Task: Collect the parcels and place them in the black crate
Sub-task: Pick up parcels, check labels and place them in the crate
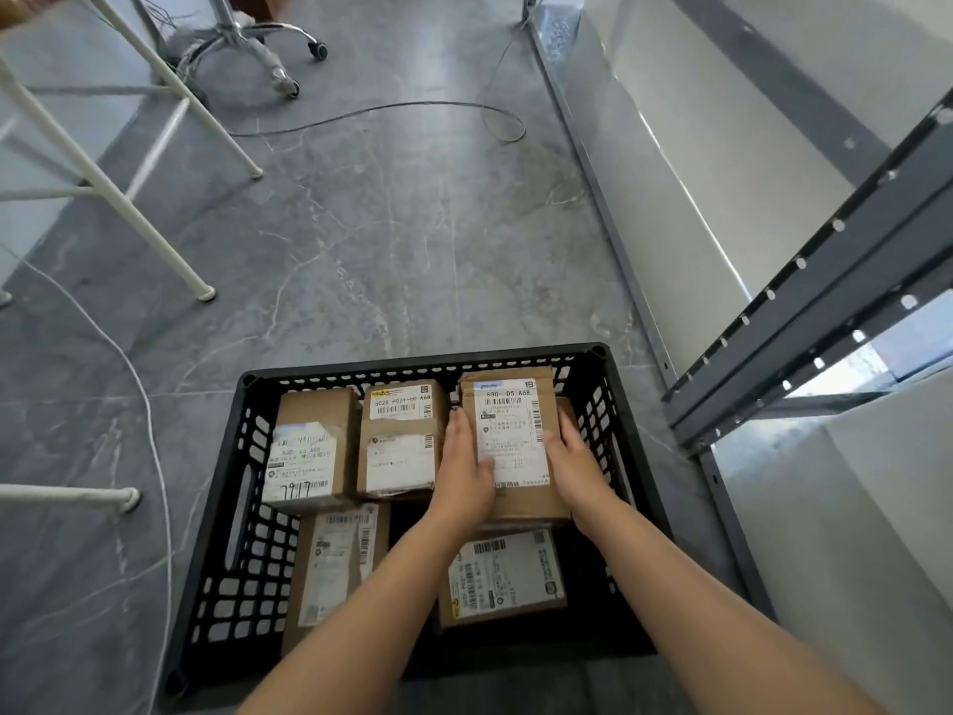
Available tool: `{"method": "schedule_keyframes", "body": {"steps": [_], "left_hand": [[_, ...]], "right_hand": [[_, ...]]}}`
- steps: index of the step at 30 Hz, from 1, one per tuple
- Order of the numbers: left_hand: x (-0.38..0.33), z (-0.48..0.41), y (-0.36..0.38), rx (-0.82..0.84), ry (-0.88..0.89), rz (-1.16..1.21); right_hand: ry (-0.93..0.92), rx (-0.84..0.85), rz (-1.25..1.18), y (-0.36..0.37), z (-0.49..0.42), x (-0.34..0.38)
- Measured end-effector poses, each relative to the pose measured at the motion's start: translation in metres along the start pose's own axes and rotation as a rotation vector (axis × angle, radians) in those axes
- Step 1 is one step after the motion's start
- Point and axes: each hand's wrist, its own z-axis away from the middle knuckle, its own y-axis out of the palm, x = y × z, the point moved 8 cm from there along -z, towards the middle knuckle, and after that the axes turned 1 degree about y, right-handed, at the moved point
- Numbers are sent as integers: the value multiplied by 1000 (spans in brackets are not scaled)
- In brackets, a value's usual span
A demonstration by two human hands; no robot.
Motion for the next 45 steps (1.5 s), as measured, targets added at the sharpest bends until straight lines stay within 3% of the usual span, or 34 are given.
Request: {"method": "schedule_keyframes", "body": {"steps": [7, 10, 13, 20, 29, 40, 45], "left_hand": [[-6, 3, -1, 30, 8, -2], [-18, 8, -7, 27, 93, -3], [-32, 14, -21, 3, 187, 51], [-78, 28, -93, -62, 217, 283], [-261, 118, -265, -144, 355, 405], [-540, 300, -475, -231, 540, 495], [-615, 377, -551, -228, 636, 565]], "right_hand": [[-16, -4, 33, -1, 3, 7], [-41, -60, 12, -9, 8, 17], [-136, -123, 31, -14, 20, 35], [-360, -127, 66, 13, 68, 114], [-462, 7, 15, 44, 210, 330], [-661, 29, -5, 40, 462, 642], [-776, 12, -12, 48, 557, 730]]}}
